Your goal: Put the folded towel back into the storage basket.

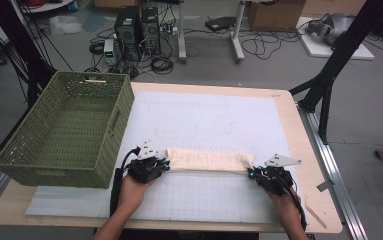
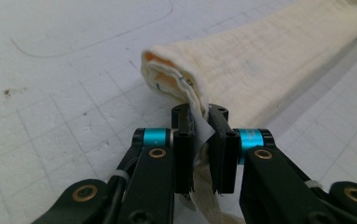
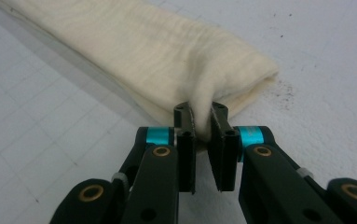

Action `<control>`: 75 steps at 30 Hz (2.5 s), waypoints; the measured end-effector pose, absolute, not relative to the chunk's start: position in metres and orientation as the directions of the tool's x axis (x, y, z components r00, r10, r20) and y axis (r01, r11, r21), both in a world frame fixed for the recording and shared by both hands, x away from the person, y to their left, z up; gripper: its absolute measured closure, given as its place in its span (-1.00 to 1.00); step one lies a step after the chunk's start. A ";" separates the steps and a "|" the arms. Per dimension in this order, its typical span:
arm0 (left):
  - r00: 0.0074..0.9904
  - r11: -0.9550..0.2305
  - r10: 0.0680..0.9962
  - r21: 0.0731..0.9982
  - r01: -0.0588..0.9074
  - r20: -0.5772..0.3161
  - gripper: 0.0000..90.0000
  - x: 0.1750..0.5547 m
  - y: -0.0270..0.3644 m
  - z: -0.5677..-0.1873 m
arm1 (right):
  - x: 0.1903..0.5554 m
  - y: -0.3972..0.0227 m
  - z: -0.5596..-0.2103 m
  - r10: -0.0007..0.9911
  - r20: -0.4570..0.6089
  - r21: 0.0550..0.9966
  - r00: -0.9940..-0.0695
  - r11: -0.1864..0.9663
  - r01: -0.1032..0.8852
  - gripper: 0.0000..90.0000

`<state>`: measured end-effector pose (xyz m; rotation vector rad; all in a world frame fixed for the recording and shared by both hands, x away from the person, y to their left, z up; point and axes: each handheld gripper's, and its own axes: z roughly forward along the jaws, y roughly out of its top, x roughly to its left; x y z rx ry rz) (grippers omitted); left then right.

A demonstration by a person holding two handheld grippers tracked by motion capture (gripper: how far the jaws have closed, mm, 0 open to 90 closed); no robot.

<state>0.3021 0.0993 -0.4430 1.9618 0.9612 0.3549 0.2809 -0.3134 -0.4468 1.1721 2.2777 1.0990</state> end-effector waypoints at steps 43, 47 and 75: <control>0.614 -0.124 0.786 0.955 0.268 -0.070 0.81 0.260 0.170 -0.343 | 0.333 -0.262 -0.363 0.716 -0.064 0.898 -0.695 0.345 0.272 0.83; 0.599 -0.121 0.798 0.957 0.262 -0.064 0.81 0.256 0.180 -0.339 | 0.344 -0.244 -0.359 0.701 -0.066 0.901 -0.710 0.348 0.259 0.84; 0.476 -0.088 0.879 0.980 0.179 -0.008 0.81 0.208 0.251 -0.316 | 0.419 -0.117 -0.321 0.603 -0.092 0.909 -0.792 0.376 0.180 0.84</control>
